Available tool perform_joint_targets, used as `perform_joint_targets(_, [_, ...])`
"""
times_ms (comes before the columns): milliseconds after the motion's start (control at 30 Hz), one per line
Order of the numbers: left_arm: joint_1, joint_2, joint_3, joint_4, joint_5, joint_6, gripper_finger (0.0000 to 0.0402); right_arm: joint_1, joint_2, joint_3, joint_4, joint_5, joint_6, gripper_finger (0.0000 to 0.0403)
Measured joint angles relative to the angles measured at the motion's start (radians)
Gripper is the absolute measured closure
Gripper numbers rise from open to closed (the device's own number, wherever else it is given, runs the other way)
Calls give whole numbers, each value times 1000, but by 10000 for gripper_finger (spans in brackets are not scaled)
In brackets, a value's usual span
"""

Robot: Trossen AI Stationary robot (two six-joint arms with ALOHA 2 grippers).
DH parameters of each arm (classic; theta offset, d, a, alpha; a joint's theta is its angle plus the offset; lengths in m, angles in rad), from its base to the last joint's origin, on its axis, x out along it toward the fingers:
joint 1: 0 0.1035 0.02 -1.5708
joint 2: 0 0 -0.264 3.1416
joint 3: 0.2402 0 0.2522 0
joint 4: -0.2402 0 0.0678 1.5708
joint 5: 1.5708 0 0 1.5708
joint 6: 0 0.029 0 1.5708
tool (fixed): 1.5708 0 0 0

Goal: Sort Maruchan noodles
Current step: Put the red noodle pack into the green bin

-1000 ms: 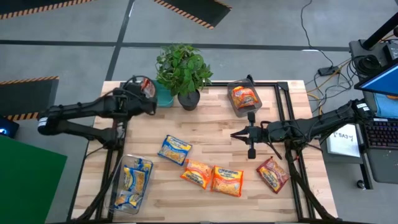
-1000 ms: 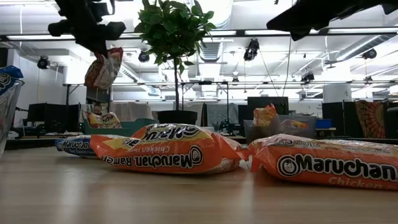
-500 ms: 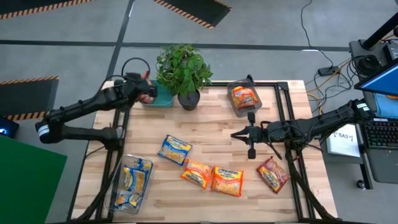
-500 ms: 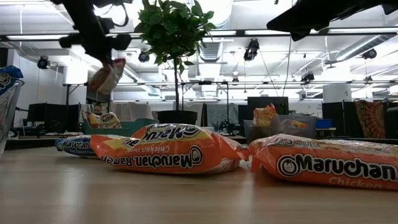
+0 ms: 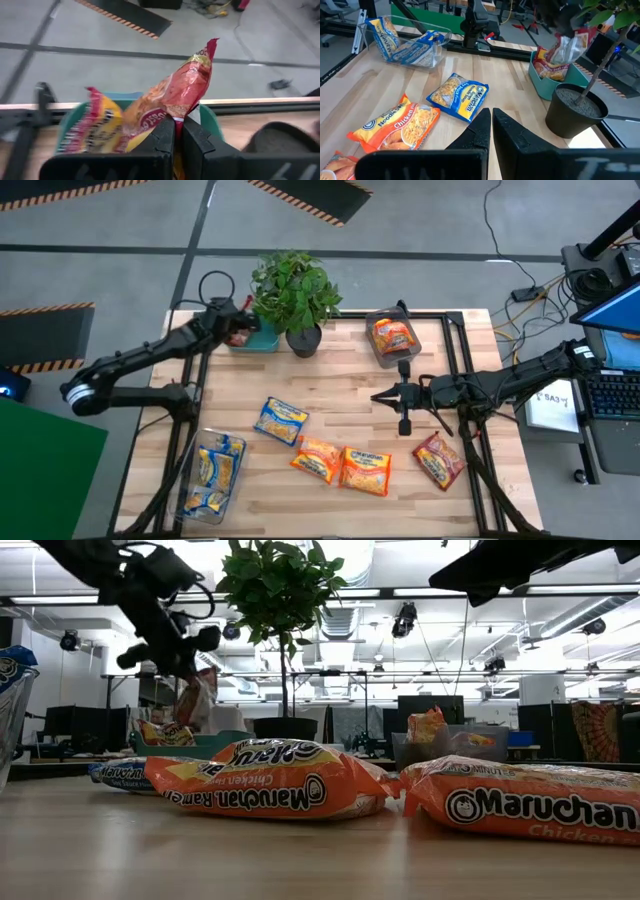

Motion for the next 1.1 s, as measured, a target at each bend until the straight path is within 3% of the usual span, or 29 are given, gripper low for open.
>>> perform_joint_targets(300, [-20, 99, -68, 157, 35, -98, 401, 0, 0, 0, 0, 1, 0, 394])
perform_joint_targets(567, [-26, 222, -55, 245, 95, -134, 401, 0, 0, 0, -1, 1, 0, 394])
perform_joint_targets(1100, [-28, 431, 41, 243, 121, -140, 392, 0, 0, 0, -2, 2, -7, 394])
